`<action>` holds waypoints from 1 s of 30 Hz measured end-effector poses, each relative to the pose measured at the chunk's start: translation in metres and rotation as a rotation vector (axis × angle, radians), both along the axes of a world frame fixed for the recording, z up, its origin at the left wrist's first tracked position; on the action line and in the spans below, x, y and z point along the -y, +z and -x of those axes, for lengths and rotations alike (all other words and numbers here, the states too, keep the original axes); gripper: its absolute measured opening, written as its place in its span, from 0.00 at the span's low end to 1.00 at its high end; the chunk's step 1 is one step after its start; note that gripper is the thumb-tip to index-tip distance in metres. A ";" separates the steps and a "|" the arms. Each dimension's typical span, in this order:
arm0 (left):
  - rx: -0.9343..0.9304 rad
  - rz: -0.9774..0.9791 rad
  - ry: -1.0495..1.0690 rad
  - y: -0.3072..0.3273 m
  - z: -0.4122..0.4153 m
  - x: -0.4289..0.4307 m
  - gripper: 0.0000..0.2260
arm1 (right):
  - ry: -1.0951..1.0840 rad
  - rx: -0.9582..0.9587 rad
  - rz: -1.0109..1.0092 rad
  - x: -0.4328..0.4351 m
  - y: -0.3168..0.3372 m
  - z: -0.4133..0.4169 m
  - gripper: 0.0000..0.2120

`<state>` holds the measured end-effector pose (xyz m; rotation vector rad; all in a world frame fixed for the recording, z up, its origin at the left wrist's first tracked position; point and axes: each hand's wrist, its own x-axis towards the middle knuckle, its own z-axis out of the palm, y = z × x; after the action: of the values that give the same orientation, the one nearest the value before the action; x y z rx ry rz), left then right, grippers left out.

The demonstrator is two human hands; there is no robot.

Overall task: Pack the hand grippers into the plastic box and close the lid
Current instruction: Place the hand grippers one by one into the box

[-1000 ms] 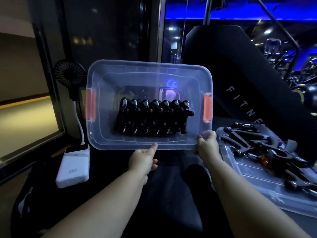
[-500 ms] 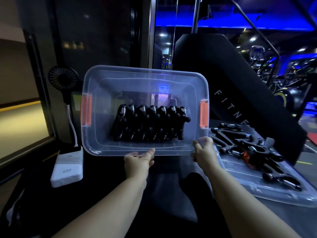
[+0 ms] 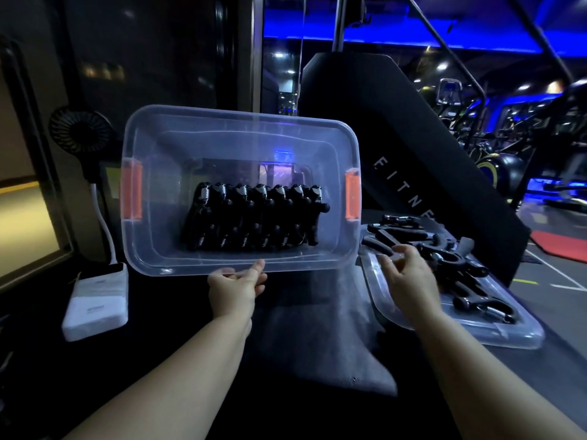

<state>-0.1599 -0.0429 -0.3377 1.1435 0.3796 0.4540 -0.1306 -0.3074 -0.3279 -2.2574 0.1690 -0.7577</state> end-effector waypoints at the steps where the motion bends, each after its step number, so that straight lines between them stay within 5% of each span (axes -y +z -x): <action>1: 0.008 -0.008 0.003 0.000 0.000 0.000 0.22 | -0.062 0.008 0.062 0.011 0.000 0.003 0.16; 6: 0.019 -0.008 0.004 0.000 -0.003 0.002 0.22 | -0.371 -0.249 0.352 0.056 -0.003 0.010 0.21; 12: 0.016 -0.020 -0.003 -0.004 -0.003 0.002 0.22 | -0.467 -0.539 0.358 0.071 -0.011 0.013 0.27; 30: 0.028 -0.055 -0.006 -0.006 -0.002 0.001 0.22 | -0.407 -0.539 0.422 0.070 -0.001 0.012 0.24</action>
<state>-0.1576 -0.0438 -0.3433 1.1898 0.3412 0.4773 -0.1423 -0.3772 -0.3293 -2.8377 0.8087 -0.3808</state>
